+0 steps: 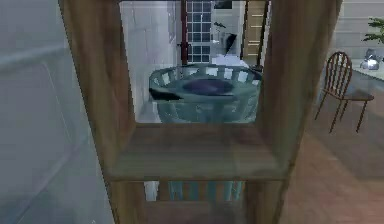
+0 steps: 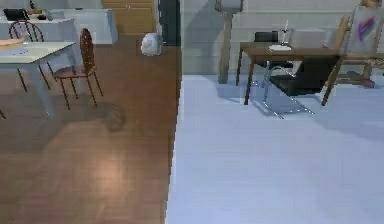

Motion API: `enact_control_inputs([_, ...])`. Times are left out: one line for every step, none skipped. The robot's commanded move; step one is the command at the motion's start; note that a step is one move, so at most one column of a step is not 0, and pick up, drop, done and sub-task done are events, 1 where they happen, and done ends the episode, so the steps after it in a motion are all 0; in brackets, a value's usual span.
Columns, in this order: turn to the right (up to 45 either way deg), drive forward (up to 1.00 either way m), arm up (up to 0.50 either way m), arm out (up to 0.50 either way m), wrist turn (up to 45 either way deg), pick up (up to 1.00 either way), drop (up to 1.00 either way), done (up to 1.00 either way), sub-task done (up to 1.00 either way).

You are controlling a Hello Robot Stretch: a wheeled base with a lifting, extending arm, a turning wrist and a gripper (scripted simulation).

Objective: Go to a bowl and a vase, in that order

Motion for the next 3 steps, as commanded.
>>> enact_control_inputs([45.0,0.0,0.0,0.0,0.0,0.0,0.0,0.0,0.0])
enact_control_inputs([42.0,0.0,0.0,0.0,0.0,0.0,0.0,0.0,0.0])
enact_control_inputs([3.0,0.0,0.0,0.0,0.0,0.0,0.0,0.0,0.0])
